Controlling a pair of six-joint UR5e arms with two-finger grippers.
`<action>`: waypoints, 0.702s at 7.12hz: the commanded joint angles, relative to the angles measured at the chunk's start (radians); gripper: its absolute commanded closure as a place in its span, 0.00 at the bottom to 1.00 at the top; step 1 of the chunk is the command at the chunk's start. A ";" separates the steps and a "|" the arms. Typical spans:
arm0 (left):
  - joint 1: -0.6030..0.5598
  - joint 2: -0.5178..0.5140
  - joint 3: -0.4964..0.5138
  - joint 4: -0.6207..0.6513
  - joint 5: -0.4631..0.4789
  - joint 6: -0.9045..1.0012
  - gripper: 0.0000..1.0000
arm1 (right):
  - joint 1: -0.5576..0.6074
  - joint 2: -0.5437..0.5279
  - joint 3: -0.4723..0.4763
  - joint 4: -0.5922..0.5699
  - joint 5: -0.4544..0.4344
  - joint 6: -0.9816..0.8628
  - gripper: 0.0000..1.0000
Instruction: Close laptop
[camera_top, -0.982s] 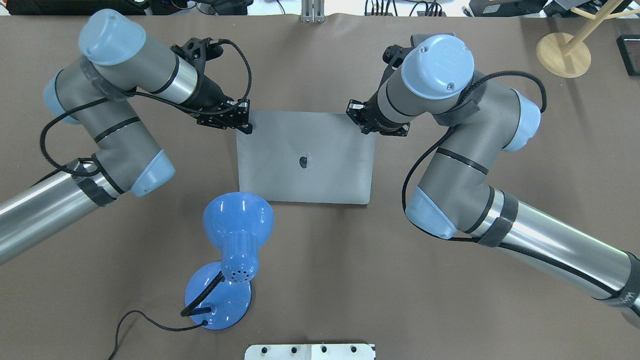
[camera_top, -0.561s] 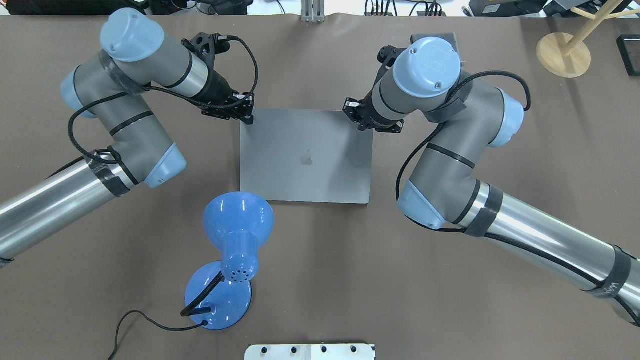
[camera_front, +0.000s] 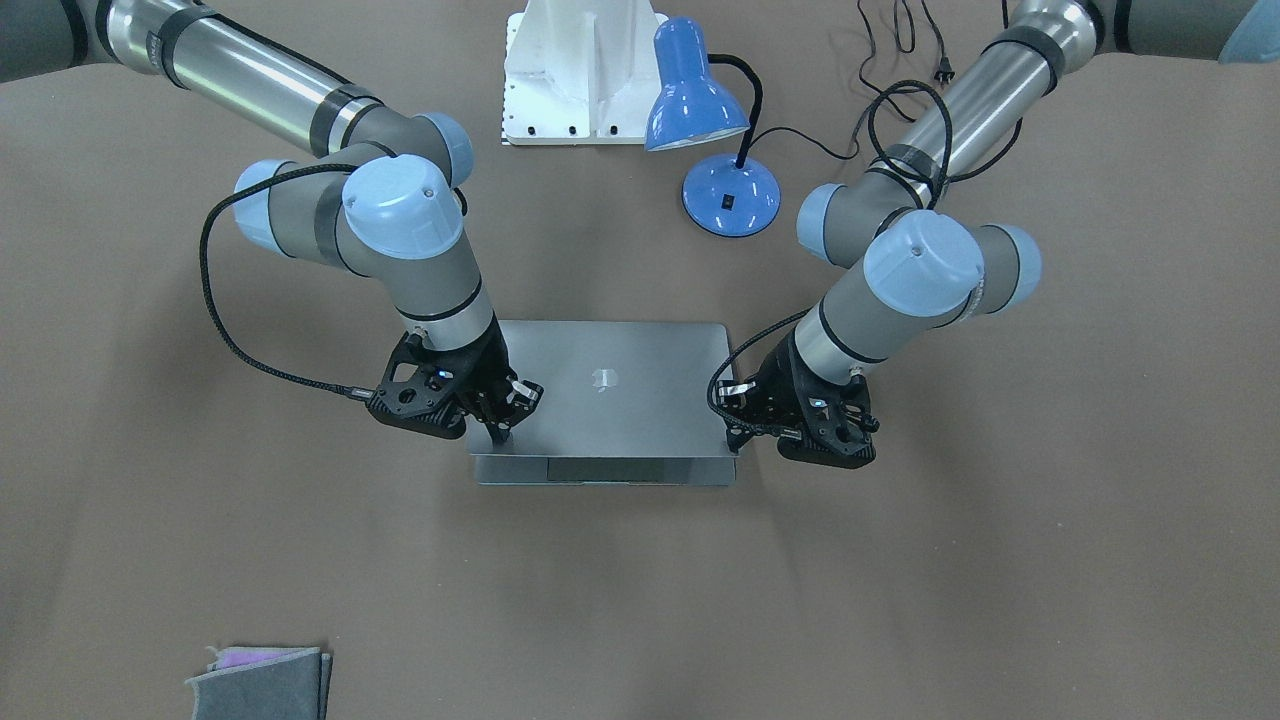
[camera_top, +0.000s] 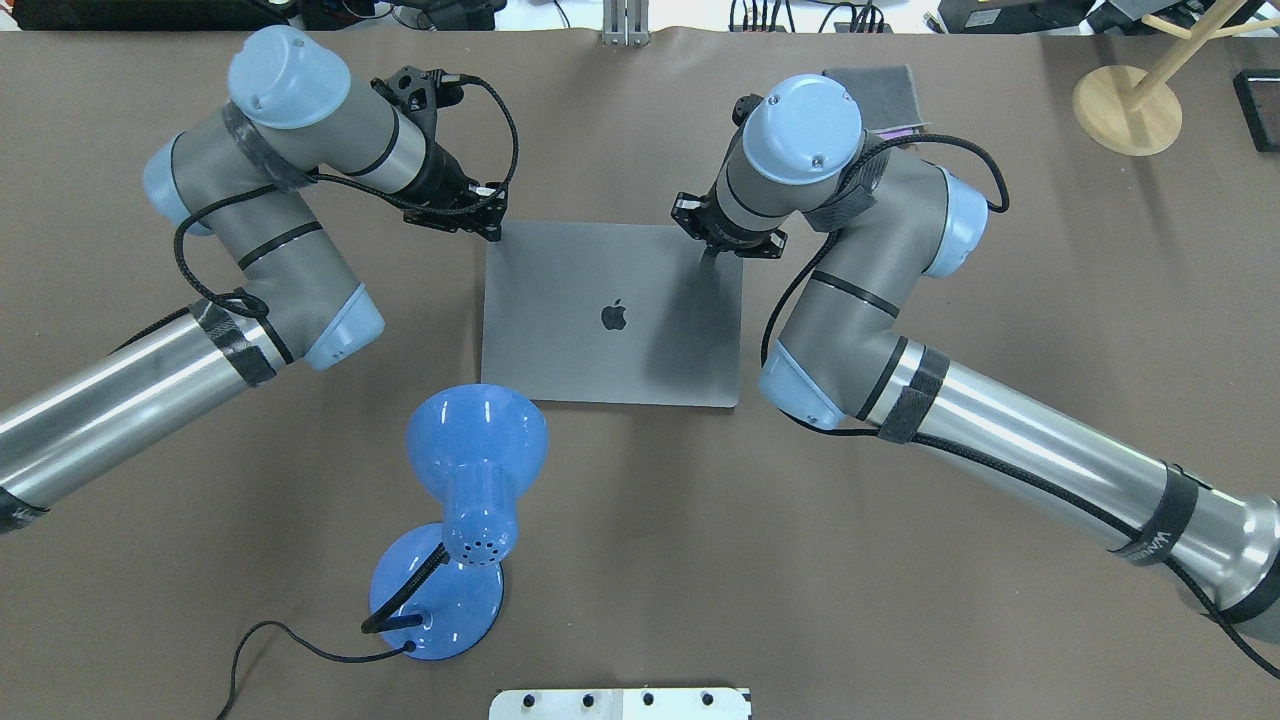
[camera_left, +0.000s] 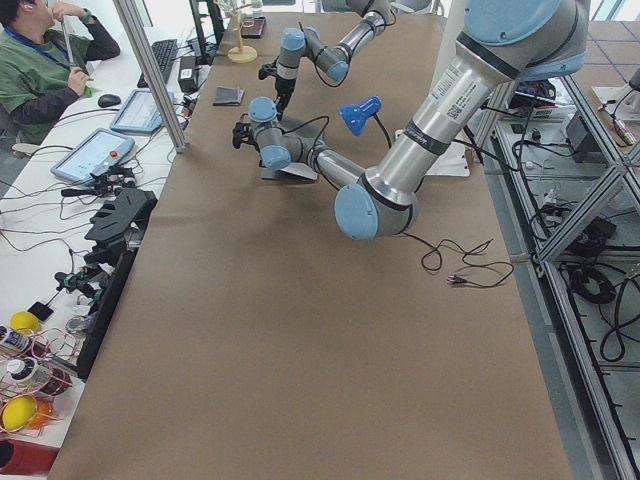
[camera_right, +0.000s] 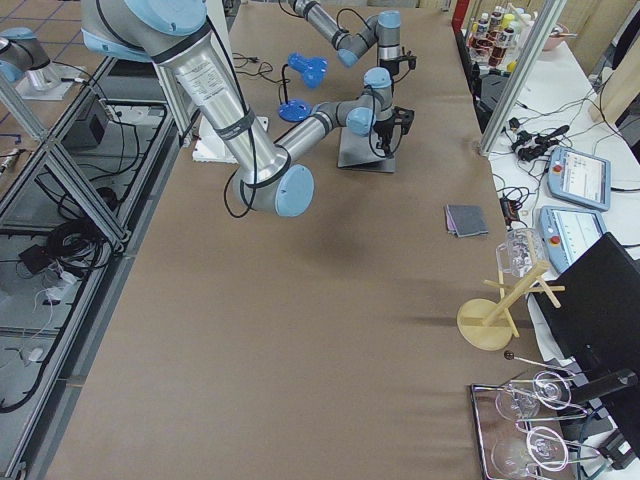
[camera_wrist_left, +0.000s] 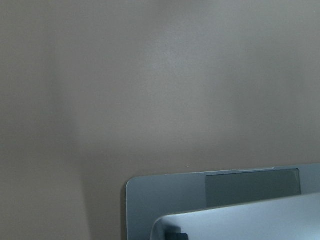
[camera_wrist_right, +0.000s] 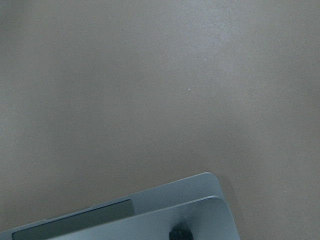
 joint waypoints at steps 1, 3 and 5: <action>0.006 -0.010 0.034 -0.001 0.020 0.005 1.00 | -0.002 0.013 -0.085 0.075 -0.005 0.001 1.00; 0.028 -0.021 0.070 0.001 0.071 0.053 1.00 | -0.009 0.016 -0.116 0.083 -0.018 -0.001 1.00; 0.047 -0.021 0.075 0.001 0.100 0.053 1.00 | -0.018 0.022 -0.127 0.083 -0.028 -0.001 1.00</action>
